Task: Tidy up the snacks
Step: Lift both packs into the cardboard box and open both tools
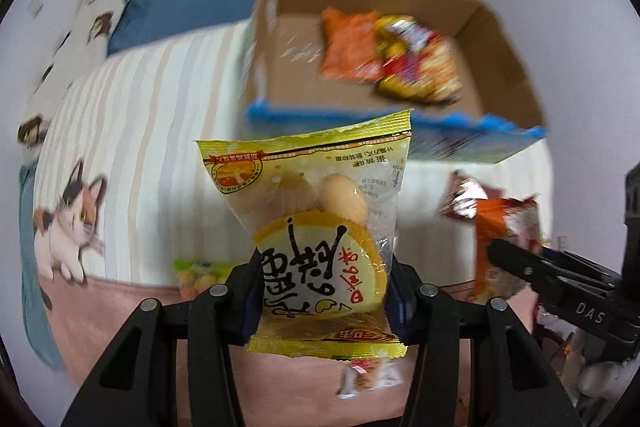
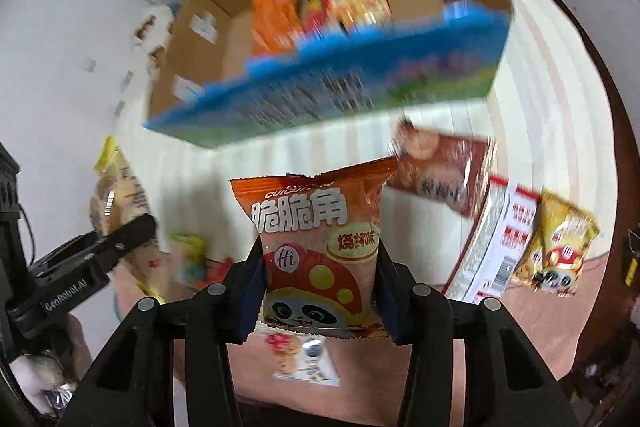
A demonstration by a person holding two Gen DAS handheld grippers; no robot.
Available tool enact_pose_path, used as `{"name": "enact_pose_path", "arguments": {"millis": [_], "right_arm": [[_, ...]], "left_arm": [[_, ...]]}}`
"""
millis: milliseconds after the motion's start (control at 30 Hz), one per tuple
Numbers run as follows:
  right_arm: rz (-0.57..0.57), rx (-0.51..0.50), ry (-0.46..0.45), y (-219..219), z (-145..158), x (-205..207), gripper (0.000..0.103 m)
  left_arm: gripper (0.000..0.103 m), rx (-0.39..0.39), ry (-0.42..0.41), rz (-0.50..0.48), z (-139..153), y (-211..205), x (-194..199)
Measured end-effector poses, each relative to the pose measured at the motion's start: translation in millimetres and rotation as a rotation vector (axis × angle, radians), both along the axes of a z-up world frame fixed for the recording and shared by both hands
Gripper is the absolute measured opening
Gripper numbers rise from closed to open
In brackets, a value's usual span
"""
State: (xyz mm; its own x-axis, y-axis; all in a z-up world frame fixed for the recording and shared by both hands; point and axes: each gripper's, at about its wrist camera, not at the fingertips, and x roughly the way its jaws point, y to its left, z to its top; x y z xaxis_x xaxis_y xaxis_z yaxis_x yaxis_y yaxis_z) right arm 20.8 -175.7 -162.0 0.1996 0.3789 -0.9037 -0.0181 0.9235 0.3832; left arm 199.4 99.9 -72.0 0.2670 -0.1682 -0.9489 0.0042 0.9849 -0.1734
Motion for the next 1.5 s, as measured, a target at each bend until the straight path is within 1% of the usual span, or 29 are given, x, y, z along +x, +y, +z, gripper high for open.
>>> {"name": "enact_pose_path", "arguments": {"millis": [67, 133, 167, 233, 333, 433, 567, 667, 800, 933, 1033, 1067, 1100, 1133, 1167, 1200, 1267, 1333, 1400, 1500], "right_arm": [[-0.007, 0.028, -0.035, -5, 23, 8, 0.05], [-0.008, 0.038, -0.07, -34, 51, 23, 0.05], [-0.009, 0.035, -0.088, -37, 62, 30, 0.05], [-0.018, 0.021, -0.119, -40, 77, 48, 0.05], [-0.039, -0.016, -0.152, -66, 92, 87, 0.05], [-0.065, -0.049, -0.163, -82, 104, 131, 0.05], [-0.089, -0.092, -0.143, -89, 95, 184, 0.05], [-0.093, -0.124, -0.103, -91, 78, 223, 0.05], [-0.095, -0.179, -0.049, -92, 46, 267, 0.05], [-0.091, -0.231, -0.006, -90, 14, 298, 0.05], [-0.094, -0.254, 0.026, -91, -4, 314, 0.052], [-0.099, -0.261, 0.032, -91, -8, 316, 0.053], [-0.104, -0.263, 0.039, -93, -13, 319, 0.061], [-0.109, -0.251, 0.047, -94, -16, 321, 0.076], [-0.106, -0.231, 0.052, -94, -19, 323, 0.08], [-0.103, -0.223, 0.058, -94, -22, 323, 0.083], [-0.094, -0.223, 0.058, -93, -26, 324, 0.085], [-0.082, -0.222, 0.064, -93, -32, 324, 0.09], [-0.07, -0.219, 0.065, -92, -33, 320, 0.093], [-0.067, -0.221, 0.055, -89, -27, 310, 0.093]], "left_arm": [[0.047, -0.022, -0.02, -0.024, 21, -5, 11], [0.047, -0.02, -0.038, -0.047, 30, -19, 30], [0.047, -0.016, -0.05, -0.063, 39, -24, 40], [0.047, -0.004, -0.059, -0.082, 48, -30, 62], [0.047, 0.016, -0.053, -0.084, 48, -36, 100], [0.047, 0.049, -0.018, -0.079, 40, -37, 147], [0.047, 0.11, 0.037, -0.087, 19, -37, 198], [0.047, 0.151, 0.095, -0.098, -6, -35, 232], [0.047, 0.161, 0.154, -0.1, -37, -30, 266], [0.048, 0.172, 0.213, -0.094, -67, -25, 292], [0.049, 0.174, 0.256, -0.074, -85, -20, 304], [0.052, 0.166, 0.261, -0.065, -87, -19, 307], [0.063, 0.149, 0.262, -0.051, -87, -16, 310], [0.081, 0.134, 0.26, -0.037, -86, -16, 313], [0.088, 0.117, 0.255, -0.031, -87, -14, 314], [0.094, 0.112, 0.252, -0.026, -86, -13, 316], [0.094, 0.106, 0.242, -0.017, -83, -10, 316], [0.094, 0.104, 0.234, -0.02, -79, -11, 314], [0.094, 0.094, 0.232, -0.012, -78, -12, 312], [0.094, 0.089, 0.212, -0.008, -72, -14, 300]]}}
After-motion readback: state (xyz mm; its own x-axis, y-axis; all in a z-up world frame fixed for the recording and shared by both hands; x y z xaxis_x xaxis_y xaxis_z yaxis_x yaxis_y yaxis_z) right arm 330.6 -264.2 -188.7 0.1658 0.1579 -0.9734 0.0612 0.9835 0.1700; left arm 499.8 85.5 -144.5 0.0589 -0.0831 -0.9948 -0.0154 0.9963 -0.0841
